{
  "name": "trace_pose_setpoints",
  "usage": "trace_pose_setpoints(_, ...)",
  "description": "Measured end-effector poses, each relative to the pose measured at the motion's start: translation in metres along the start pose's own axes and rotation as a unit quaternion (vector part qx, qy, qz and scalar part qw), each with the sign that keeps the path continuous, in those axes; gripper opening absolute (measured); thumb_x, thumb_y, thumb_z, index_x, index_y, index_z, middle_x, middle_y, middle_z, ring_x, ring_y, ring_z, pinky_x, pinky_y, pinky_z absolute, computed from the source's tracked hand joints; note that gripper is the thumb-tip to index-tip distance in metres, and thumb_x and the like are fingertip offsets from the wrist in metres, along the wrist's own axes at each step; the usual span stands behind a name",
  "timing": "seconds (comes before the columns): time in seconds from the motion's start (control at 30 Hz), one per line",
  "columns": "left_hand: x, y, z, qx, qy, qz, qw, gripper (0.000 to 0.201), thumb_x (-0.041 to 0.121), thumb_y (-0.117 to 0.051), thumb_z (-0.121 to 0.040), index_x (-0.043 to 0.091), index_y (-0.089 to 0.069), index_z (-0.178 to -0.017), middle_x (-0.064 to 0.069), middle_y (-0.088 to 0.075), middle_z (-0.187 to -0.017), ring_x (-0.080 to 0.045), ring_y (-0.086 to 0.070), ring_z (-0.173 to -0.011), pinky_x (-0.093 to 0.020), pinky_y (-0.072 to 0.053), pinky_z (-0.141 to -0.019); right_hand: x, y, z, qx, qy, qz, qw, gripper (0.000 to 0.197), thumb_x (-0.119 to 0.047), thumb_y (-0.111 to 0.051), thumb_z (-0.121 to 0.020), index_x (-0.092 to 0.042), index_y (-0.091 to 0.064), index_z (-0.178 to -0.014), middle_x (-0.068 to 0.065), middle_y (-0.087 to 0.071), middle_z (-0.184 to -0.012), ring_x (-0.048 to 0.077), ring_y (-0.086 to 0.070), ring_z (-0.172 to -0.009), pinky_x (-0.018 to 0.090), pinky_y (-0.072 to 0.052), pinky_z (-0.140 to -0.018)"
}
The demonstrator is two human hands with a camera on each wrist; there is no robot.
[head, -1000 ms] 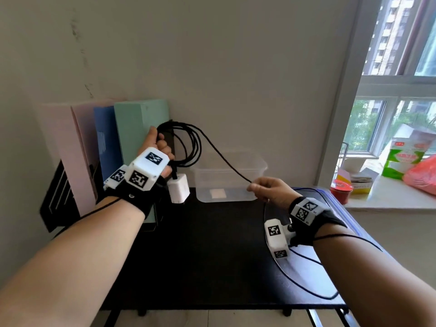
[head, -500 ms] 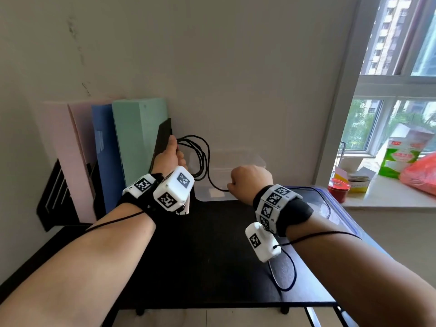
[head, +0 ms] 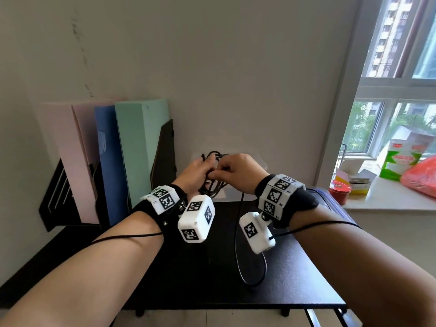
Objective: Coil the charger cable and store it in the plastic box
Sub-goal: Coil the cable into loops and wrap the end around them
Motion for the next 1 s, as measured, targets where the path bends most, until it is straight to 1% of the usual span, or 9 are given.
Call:
trace_pose_setpoints(0.13,-0.002,-0.011,0.003,-0.027,0.037,0.034,0.998,0.027,0.03,-0.038,-0.099,0.011,-0.049,-0.084,-0.001,-0.047,-0.053,-0.008,-0.049,-0.038,-0.021,-0.039,-0.044,0.012,0.0,0.0,0.053,-0.026,-0.065,0.996,0.02,-0.038,-0.07,-0.079,-0.023,-0.061,-0.069,-0.007,-0.058,-0.064,0.009,-0.051,-0.061,0.023,-0.042,-0.06)
trace_pose_setpoints(0.23,-0.002,-0.016,0.005,-0.062,0.068,0.067,0.993,0.031,0.031,-0.035,-0.1,0.014,-0.047,-0.077,0.003,-0.043,-0.044,-0.009,-0.039,-0.033,-0.018,-0.033,-0.039,0.02,0.003,-0.002,0.09,-0.048,-0.09,0.991,0.025,-0.039,-0.075,-0.074,-0.019,-0.06,-0.069,-0.01,-0.054,-0.06,0.003,-0.046,-0.054,0.012,-0.036,-0.051)
trace_pose_setpoints(0.33,-0.001,-0.02,0.008,-0.101,0.094,0.074,0.988,0.037,0.033,-0.033,-0.1,0.019,-0.039,-0.067,0.005,-0.036,-0.041,-0.005,-0.027,-0.029,-0.017,-0.018,-0.037,0.029,0.007,-0.003,0.116,-0.059,-0.126,0.983,0.038,-0.038,-0.082,-0.064,-0.018,-0.052,-0.075,-0.01,-0.049,-0.06,0.003,-0.042,-0.052,0.011,-0.034,-0.05)
trace_pose_setpoints(0.5,-0.002,-0.012,0.006,-0.124,0.114,0.053,0.984,0.035,0.037,-0.036,-0.098,0.014,-0.045,-0.073,0.008,-0.032,-0.036,-0.003,-0.023,-0.026,-0.017,-0.015,-0.035,0.042,0.007,-0.001,0.02,-0.04,-0.09,0.995,0.067,-0.022,-0.084,-0.062,-0.032,-0.05,-0.118,-0.006,-0.049,-0.099,0.001,-0.045,-0.072,0.024,-0.043,-0.071)
trace_pose_setpoints(0.67,-0.004,-0.008,0.01,-0.169,0.105,0.075,0.977,0.037,0.035,-0.037,-0.097,0.011,-0.046,-0.071,0.008,-0.03,-0.034,-0.003,-0.022,-0.023,-0.015,-0.016,-0.035,0.052,0.002,0.001,-0.05,-0.058,-0.071,0.995,0.059,-0.017,-0.072,-0.077,-0.035,-0.052,-0.129,-0.005,-0.04,-0.132,0.008,-0.044,-0.106,0.022,-0.037,-0.089)
trace_pose_setpoints(0.73,-0.004,-0.008,0.011,-0.184,0.102,0.089,0.974,0.035,0.036,-0.039,-0.095,0.011,-0.046,-0.071,0.008,-0.029,-0.034,-0.003,-0.022,-0.023,-0.016,-0.014,-0.037,0.05,-0.003,0.002,-0.09,-0.067,-0.135,0.984,0.044,-0.017,-0.069,-0.081,-0.028,-0.056,-0.122,-0.004,-0.055,-0.121,0.008,-0.053,-0.102,0.024,-0.04,-0.089)
trace_pose_setpoints(0.8,-0.004,-0.007,0.011,-0.182,0.098,0.088,0.974,0.035,0.037,-0.04,-0.094,0.011,-0.046,-0.071,0.008,-0.029,-0.034,-0.002,-0.022,-0.023,-0.017,-0.012,-0.038,0.047,-0.006,0.002,-0.093,-0.075,-0.203,0.972,0.019,-0.016,-0.067,-0.085,-0.018,-0.057,-0.1,0.003,-0.067,-0.091,0.01,-0.061,-0.08,0.023,-0.046,-0.078)
trace_pose_setpoints(0.9,-0.002,-0.006,0.009,-0.164,0.083,0.077,0.98,0.027,0.034,-0.047,-0.091,0.013,-0.047,-0.073,0.01,-0.031,-0.036,-0.001,-0.023,-0.025,-0.019,-0.011,-0.04,0.044,-0.005,0.003,-0.048,-0.087,-0.222,0.97,0.01,-0.016,-0.061,-0.089,-0.011,-0.054,-0.089,0.003,-0.061,-0.058,0.009,-0.06,-0.049,0.016,-0.046,-0.053)
trace_pose_setpoints(1.0,-0.002,-0.006,0.007,-0.132,0.068,0.051,0.988,0.02,0.025,-0.046,-0.095,0.013,-0.048,-0.079,0.011,-0.033,-0.038,-0.001,-0.024,-0.028,-0.015,-0.016,-0.037,0.044,-0.004,0.003,-0.014,-0.107,-0.242,0.964,0.012,-0.024,-0.061,-0.089,-0.014,-0.057,-0.085,0.001,-0.056,-0.054,0.014,-0.058,-0.044,0.02,-0.047,-0.05)
Point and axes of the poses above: each hand's wrist, its own z-axis away from the middle knuckle, its own y-axis out of the back of the hand, x = y × z, the point moved 4 cm from there along -z, towards the middle knuckle
